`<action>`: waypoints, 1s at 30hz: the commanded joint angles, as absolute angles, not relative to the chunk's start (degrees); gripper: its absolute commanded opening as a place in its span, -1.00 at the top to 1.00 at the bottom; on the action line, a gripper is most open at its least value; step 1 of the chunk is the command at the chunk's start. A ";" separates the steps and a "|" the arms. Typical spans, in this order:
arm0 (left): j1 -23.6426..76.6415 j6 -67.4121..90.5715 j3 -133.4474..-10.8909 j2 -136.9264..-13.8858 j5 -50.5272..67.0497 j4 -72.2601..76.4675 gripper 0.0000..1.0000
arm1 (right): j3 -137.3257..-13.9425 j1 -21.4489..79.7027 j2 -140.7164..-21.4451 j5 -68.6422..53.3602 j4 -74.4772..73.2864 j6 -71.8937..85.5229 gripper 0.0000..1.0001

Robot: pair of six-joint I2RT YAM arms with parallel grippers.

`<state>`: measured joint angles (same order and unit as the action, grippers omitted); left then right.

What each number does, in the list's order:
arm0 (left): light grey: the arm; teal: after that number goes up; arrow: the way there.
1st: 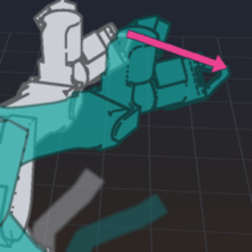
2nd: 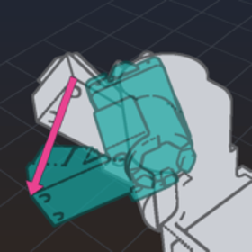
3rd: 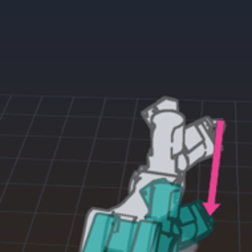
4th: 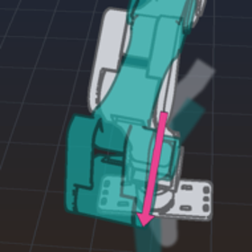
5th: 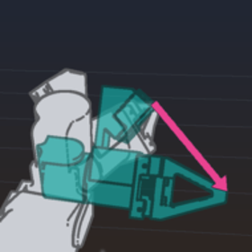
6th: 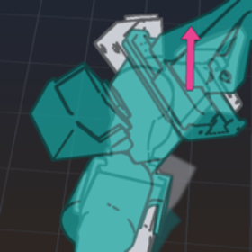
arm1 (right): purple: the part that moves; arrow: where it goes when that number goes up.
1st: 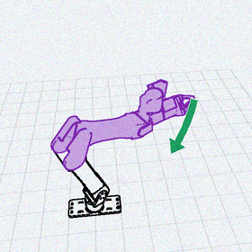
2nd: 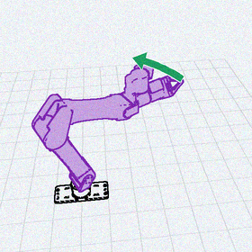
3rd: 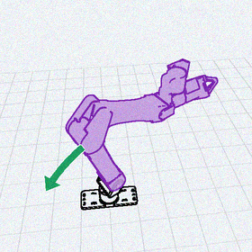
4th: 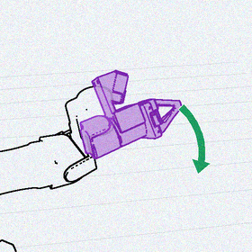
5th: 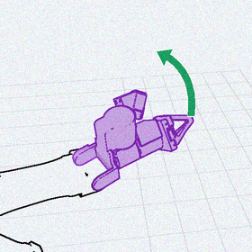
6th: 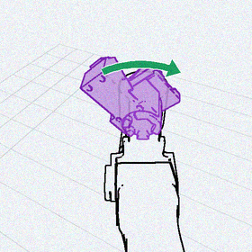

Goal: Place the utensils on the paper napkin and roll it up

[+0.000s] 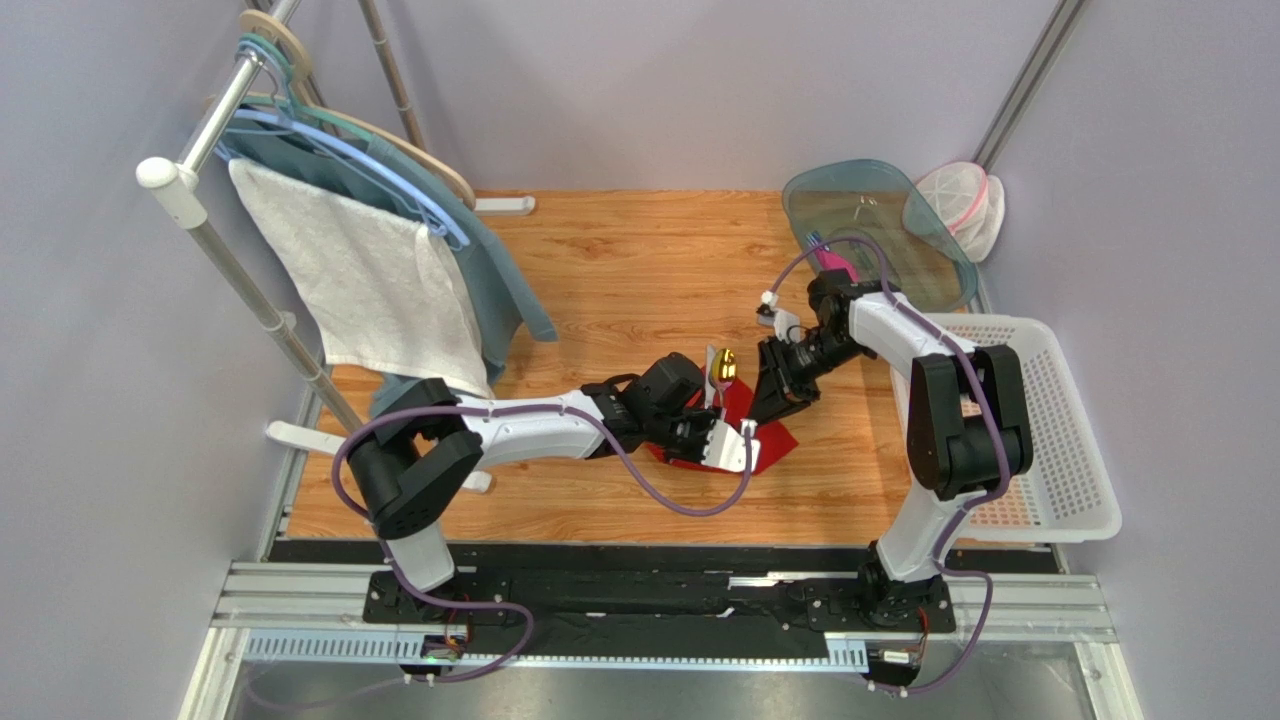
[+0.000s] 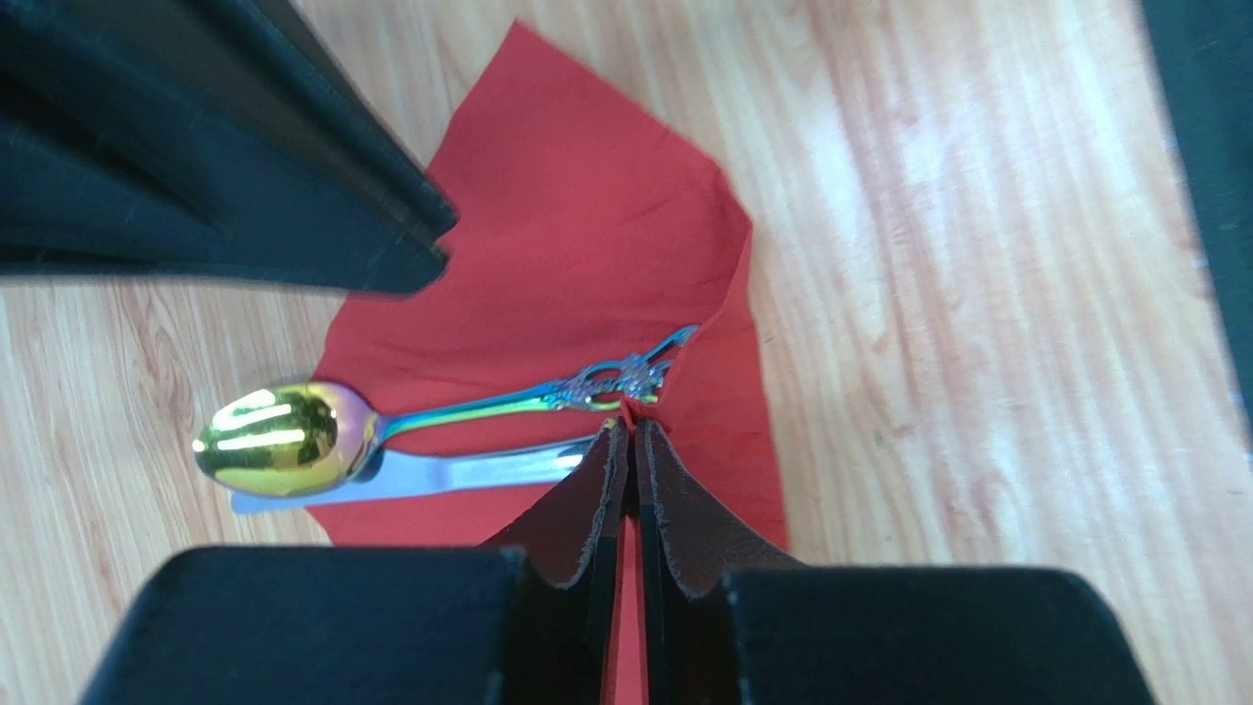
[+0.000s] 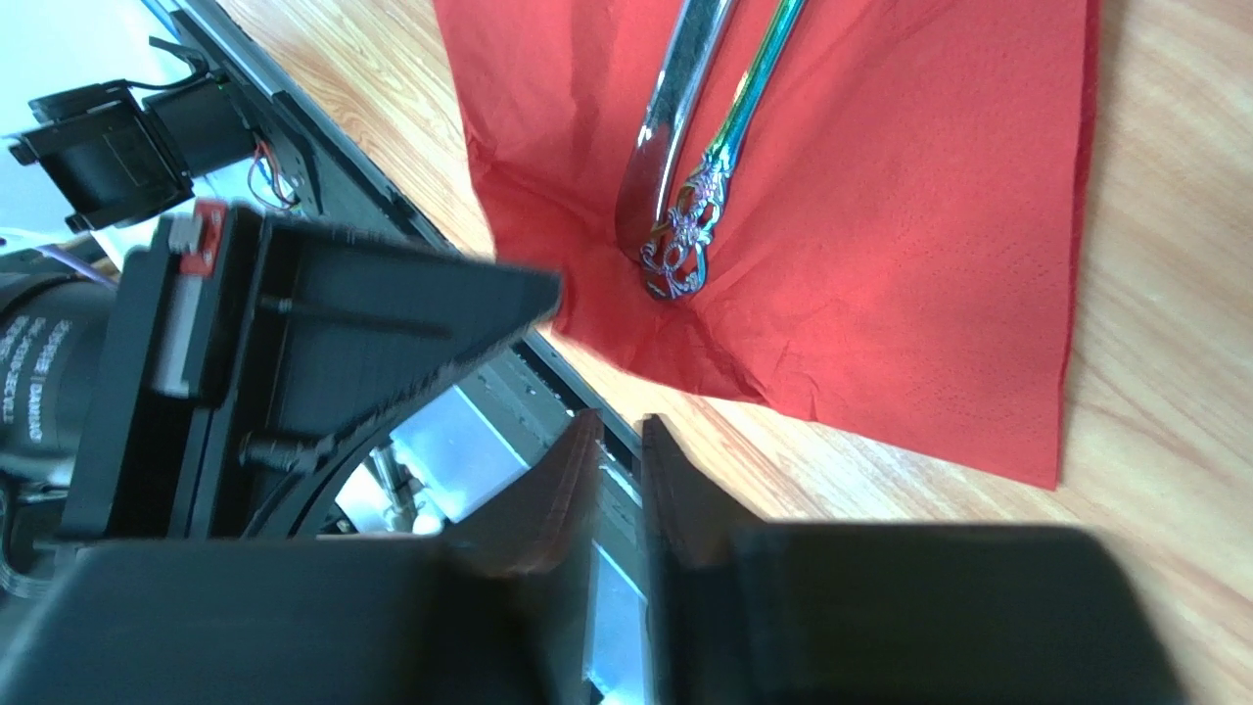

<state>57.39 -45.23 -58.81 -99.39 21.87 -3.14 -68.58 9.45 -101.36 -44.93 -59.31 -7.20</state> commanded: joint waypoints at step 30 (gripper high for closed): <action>55.81 -40.61 -65.65 -106.61 14.24 0.88 0.24 | -63.28 10.72 -104.50 -44.30 -52.30 -2.37 0.34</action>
<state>56.23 -42.48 -63.00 -106.63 15.07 0.95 -63.66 10.00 -105.01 -45.23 -54.68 -3.05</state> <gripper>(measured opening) 0.339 0.311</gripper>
